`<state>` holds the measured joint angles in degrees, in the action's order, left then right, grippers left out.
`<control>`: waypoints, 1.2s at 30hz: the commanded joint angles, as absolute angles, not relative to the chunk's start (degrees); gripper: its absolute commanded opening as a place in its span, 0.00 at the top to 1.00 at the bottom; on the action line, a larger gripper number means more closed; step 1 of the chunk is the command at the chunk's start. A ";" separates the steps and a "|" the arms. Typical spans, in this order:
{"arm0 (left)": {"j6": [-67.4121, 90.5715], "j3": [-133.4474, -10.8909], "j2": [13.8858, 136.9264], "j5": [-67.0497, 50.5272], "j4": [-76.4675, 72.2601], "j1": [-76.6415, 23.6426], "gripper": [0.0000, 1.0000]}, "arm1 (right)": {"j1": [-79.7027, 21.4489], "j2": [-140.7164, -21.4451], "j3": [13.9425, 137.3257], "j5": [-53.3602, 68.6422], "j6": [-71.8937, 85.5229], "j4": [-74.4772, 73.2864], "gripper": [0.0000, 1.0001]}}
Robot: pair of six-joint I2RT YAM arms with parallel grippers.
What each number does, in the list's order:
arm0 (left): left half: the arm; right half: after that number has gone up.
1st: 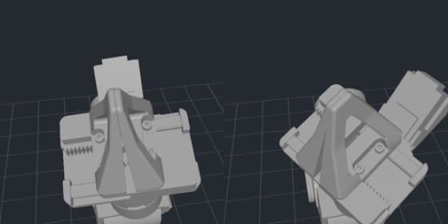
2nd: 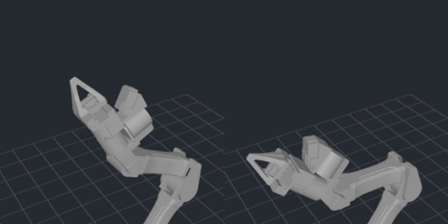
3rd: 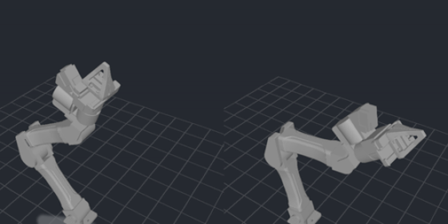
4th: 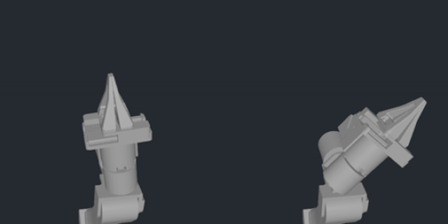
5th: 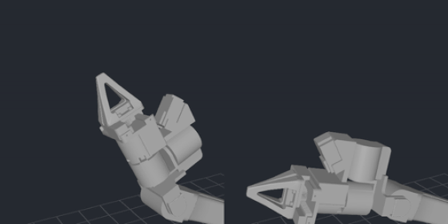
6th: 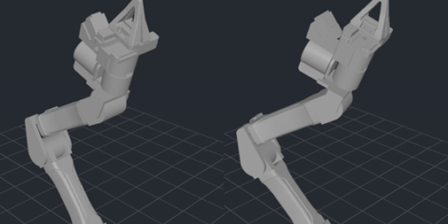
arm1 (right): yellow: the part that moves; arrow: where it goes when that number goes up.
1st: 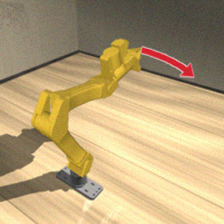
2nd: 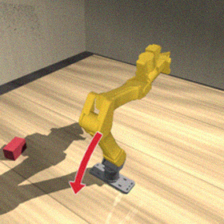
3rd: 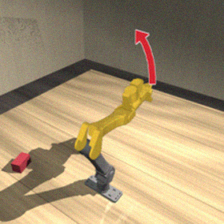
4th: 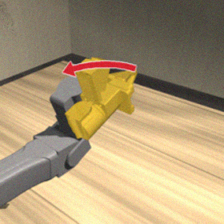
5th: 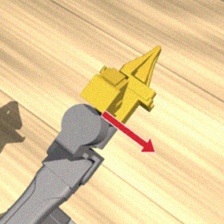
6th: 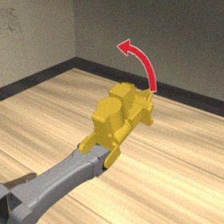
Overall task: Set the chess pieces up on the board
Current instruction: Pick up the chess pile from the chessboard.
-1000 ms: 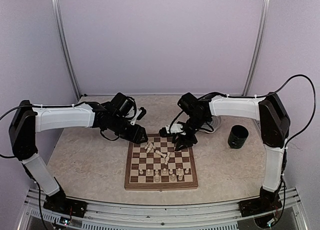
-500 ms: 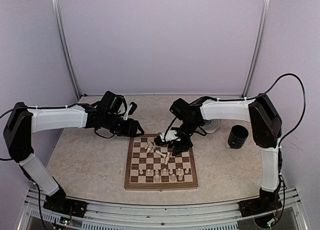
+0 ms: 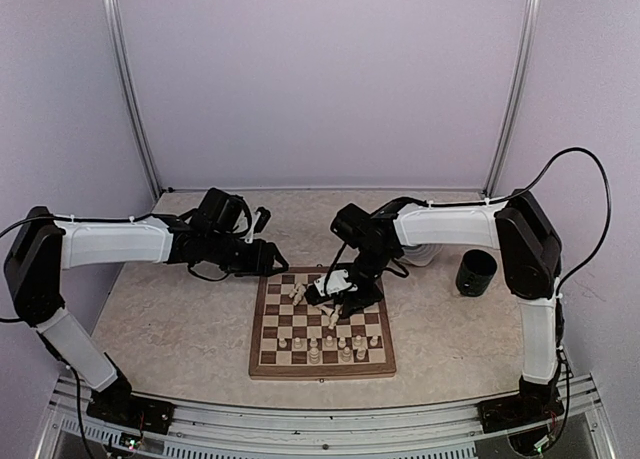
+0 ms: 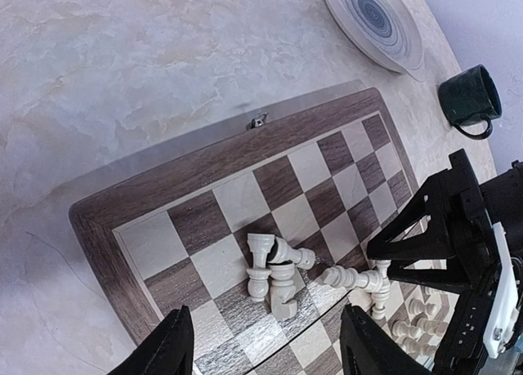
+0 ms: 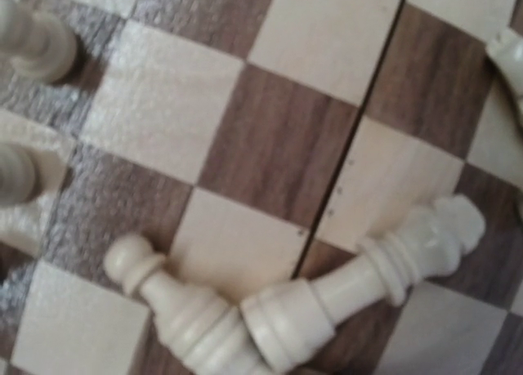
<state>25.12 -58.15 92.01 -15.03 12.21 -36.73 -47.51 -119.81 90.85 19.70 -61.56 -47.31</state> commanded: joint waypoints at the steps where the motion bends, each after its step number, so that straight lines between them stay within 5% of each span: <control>1: 25.62 -57.42 90.48 -15.72 10.27 -37.60 0.39 | -47.52 -119.91 88.34 17.80 -64.68 -49.25 0.69; 14: 24.83 -57.34 92.47 -17.38 5.55 -40.85 0.39 | -43.27 -112.78 83.34 21.08 -59.40 -46.14 0.81; 19: 24.51 -57.51 93.74 -18.46 5.80 -41.44 0.41 | -43.26 -111.52 81.89 23.06 -57.69 -42.35 0.64; 32: 29.31 -58.75 100.47 -27.73 -0.43 -41.13 0.97 | -46.43 -115.79 84.64 25.28 -59.44 -41.51 0.61; 36: 31.04 -59.52 103.31 -31.04 -3.72 -41.13 1.00 | -47.21 -116.54 84.79 25.01 -59.99 -41.59 0.62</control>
<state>28.88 -57.49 100.75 -26.22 1.32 -41.19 -46.28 -114.63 83.53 23.38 -57.71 -41.71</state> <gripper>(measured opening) 0.012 0.392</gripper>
